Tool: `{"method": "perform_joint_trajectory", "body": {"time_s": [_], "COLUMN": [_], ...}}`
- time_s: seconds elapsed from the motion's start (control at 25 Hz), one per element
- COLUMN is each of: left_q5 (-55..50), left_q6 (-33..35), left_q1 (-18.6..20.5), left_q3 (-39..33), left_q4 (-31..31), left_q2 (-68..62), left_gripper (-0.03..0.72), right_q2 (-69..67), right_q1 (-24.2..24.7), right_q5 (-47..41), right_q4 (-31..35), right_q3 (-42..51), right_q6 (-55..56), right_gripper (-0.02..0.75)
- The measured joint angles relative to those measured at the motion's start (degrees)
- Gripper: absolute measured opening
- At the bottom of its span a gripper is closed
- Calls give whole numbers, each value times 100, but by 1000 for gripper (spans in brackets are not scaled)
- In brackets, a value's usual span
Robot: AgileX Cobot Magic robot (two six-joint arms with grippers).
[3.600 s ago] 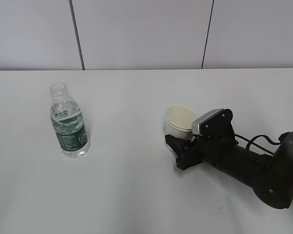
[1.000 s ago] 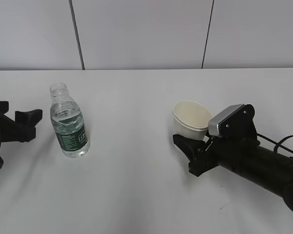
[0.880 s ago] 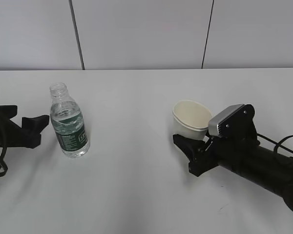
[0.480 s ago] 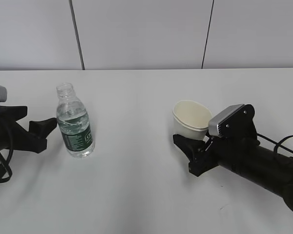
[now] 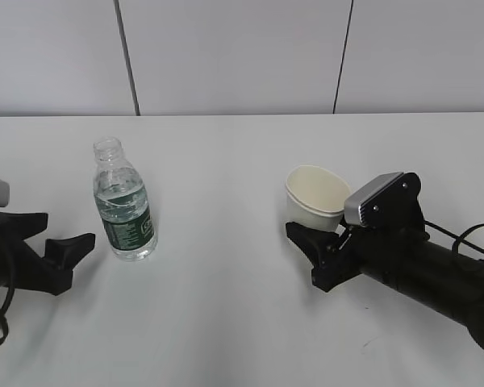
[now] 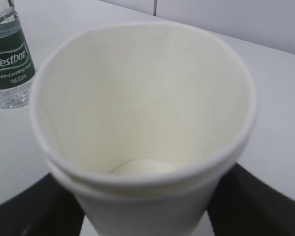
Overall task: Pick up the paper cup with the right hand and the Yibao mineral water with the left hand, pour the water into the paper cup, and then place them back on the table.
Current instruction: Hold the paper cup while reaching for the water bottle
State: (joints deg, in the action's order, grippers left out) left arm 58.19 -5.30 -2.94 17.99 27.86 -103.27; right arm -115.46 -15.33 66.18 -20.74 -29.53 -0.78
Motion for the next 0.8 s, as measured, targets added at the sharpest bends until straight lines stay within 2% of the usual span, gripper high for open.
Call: {"method": "perform_joint_trajectory", "body": {"time_s": [0.12,0.28,0.68,0.8], "left_q5": [430,560,720,720], "left_q6": [-44,-146,-507,-564], "left_q1": [156,176,181,181], "left_q3": [-234,-246,260,360], "left_q4": [233,700,1258,1240], "left_q2": [0,0,-713,-1057], "left_gripper": [531,531,531,546], "right_q2": [0,0,0,0], "right_q1": [0,0,0,0], "right_q5": [0,0,0,0], "right_q4": [10,10,10,10], "right_q3": [0,0,0,0], "right_q6": [0,0,0,0], "right_gripper": [522,522,522,522]}}
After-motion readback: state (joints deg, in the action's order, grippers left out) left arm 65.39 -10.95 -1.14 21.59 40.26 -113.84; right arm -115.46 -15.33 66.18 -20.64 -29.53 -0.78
